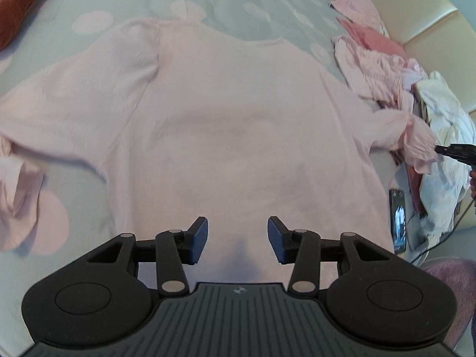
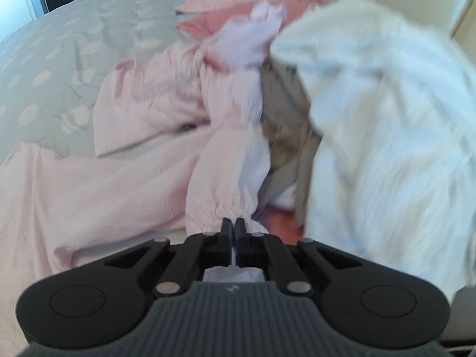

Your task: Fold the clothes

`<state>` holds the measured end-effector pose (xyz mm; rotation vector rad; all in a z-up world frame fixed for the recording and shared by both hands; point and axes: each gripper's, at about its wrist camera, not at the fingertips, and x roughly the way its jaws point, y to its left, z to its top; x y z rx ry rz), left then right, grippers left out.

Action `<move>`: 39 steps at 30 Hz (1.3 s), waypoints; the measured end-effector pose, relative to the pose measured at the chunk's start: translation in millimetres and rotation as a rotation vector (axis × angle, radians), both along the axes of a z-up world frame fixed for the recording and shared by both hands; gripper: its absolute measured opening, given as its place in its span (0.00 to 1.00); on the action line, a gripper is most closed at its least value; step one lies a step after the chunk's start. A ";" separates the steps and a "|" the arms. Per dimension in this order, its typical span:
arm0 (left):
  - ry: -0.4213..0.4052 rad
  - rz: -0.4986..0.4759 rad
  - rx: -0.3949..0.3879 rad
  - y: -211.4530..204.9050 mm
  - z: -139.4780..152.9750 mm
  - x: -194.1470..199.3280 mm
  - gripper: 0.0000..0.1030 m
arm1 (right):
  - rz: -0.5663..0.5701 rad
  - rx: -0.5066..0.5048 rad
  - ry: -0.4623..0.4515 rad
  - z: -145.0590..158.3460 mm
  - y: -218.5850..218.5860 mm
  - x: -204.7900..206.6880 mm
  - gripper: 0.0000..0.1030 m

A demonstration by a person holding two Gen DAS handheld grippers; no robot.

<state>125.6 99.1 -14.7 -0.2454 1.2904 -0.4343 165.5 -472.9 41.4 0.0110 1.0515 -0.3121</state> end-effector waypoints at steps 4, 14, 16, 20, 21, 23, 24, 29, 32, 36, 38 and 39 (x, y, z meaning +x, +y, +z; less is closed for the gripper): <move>-0.018 0.007 -0.042 -8.5 3.3 13.5 0.41 | 0.060 -0.155 -0.017 58.5 12.1 12.0 0.02; -0.045 -0.024 -0.106 -21.0 15.3 23.6 0.41 | 0.319 -0.382 -0.083 176.1 102.0 20.7 0.02; -0.059 -0.018 -0.124 -20.0 19.2 24.7 0.41 | 0.388 -0.375 -0.115 189.5 133.8 19.5 0.02; -0.088 0.012 -0.122 -12.8 22.5 26.8 0.42 | 0.538 -0.350 -0.173 207.7 203.8 15.6 0.02; -0.095 0.025 -0.107 -10.0 23.1 27.0 0.42 | 0.582 -0.340 -0.182 208.5 223.1 14.5 0.02; -0.112 0.050 -0.079 -3.4 25.0 26.8 0.42 | 0.668 -0.312 -0.195 208.1 261.4 12.5 0.02; -0.122 0.060 -0.072 0.8 26.5 26.2 0.42 | 0.706 -0.293 -0.201 206.8 278.3 11.3 0.02; -0.143 0.110 -0.073 24.6 29.6 20.3 0.42 | 0.872 -0.185 -0.213 191.7 360.1 8.0 0.02; -0.145 0.136 -0.060 36.9 28.2 16.9 0.43 | 0.921 -0.106 -0.192 172.7 398.8 12.8 0.02; -0.152 0.154 -0.040 49.6 26.8 12.7 0.43 | 0.944 -0.017 -0.137 136.7 436.3 24.8 0.02; -0.154 0.164 -0.037 56.1 26.3 9.9 0.43 | 0.951 0.005 -0.102 117.1 450.5 30.5 0.03; -0.156 0.168 -0.034 59.0 25.8 8.5 0.43 | 0.947 0.019 -0.090 109.7 455.0 32.4 0.08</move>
